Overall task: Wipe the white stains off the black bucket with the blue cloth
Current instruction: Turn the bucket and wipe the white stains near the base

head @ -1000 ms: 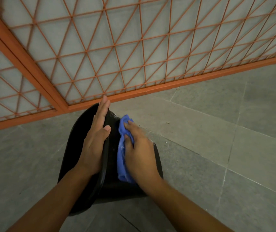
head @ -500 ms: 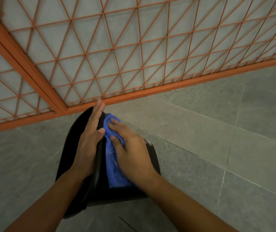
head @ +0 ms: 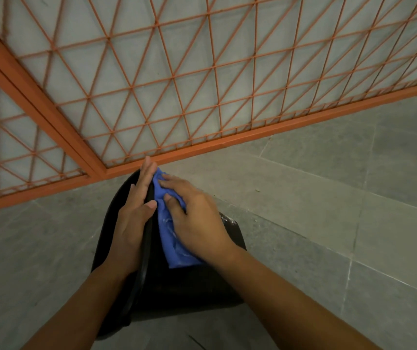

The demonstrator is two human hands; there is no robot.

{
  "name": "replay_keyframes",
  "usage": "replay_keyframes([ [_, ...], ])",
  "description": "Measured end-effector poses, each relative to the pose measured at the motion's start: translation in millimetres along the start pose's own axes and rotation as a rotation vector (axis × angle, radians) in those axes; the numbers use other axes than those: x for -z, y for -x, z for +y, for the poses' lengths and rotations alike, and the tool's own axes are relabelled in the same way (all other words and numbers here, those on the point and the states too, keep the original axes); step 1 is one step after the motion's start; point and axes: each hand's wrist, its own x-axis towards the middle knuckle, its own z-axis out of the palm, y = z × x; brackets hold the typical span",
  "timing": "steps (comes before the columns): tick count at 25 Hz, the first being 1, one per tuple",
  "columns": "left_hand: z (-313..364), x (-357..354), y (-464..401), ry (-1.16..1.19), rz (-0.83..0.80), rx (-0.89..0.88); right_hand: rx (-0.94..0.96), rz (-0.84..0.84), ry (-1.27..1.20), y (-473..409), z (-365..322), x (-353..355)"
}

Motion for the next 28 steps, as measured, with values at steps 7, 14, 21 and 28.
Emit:
replay_keyframes([
  [7, 0.7, -8.8, 6.6, -0.062, -0.032, -0.051, -0.027, 0.050, -0.091, 16.7, -1.4, 1.6],
  [14, 6.8, -16.6, 4.4, -0.119, -0.063, -0.057, -0.173, 0.128, -0.129, 14.6, 13.0, 9.1],
  [21, 1.6, -11.4, 1.6, -0.097, -0.034, -0.036, -0.135, 0.094, -0.078, 4.4, 22.9, 10.0],
  [28, 3.5, -15.9, 0.0, -0.071, -0.046, -0.050, -0.051, 0.100, -0.087, 13.4, 14.5, 8.3],
])
